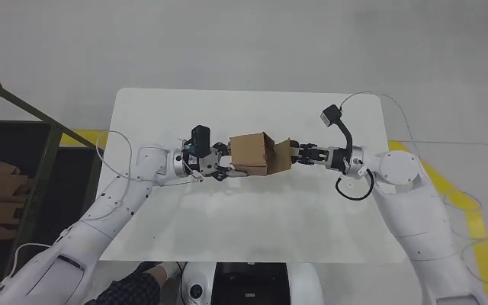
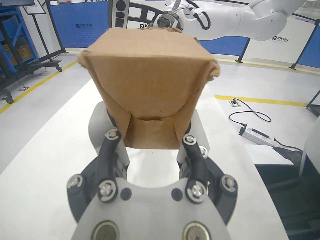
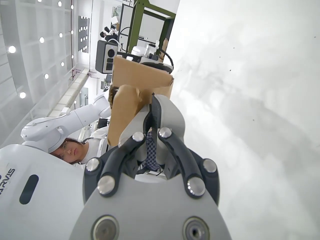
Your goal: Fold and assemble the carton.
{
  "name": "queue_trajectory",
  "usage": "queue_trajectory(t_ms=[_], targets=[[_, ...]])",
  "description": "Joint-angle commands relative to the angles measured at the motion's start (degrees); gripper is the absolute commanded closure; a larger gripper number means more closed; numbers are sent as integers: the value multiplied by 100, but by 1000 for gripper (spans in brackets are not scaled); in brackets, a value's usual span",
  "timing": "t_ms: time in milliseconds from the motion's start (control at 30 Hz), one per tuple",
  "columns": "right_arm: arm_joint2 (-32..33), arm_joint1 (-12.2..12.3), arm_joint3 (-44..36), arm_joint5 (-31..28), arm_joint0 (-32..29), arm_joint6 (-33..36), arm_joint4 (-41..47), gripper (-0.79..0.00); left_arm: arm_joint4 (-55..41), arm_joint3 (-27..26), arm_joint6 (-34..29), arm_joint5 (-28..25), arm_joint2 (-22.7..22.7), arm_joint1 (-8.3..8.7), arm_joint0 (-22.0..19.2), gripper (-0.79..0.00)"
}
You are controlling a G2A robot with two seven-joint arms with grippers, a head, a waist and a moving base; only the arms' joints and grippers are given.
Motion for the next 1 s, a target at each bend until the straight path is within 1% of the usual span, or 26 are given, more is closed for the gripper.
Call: queue_trajectory(t_ms=[0,133,333,567,733,967], targets=[[-44,-10,75,17,65,-42,7,0,19,-36,25,0,25,7,9,-456],[-168,-37,81,-26,168,-52,104,0,47,-52,5,0,103,21,12,-459],[-306,-51,26,-102,230,11,90,0,-55,8,-32,0,236,31,-59,-431],[-211,-16,39,-98,187,35,108,0,-132,70,-73,0,313,52,-154,-449],[-103,33,-84,-3,81,199,116,0,-74,102,-138,8,284,56,-183,-462],[-169,48,-127,102,53,382,235,0,142,91,-187,172,246,39,-155,-471]])
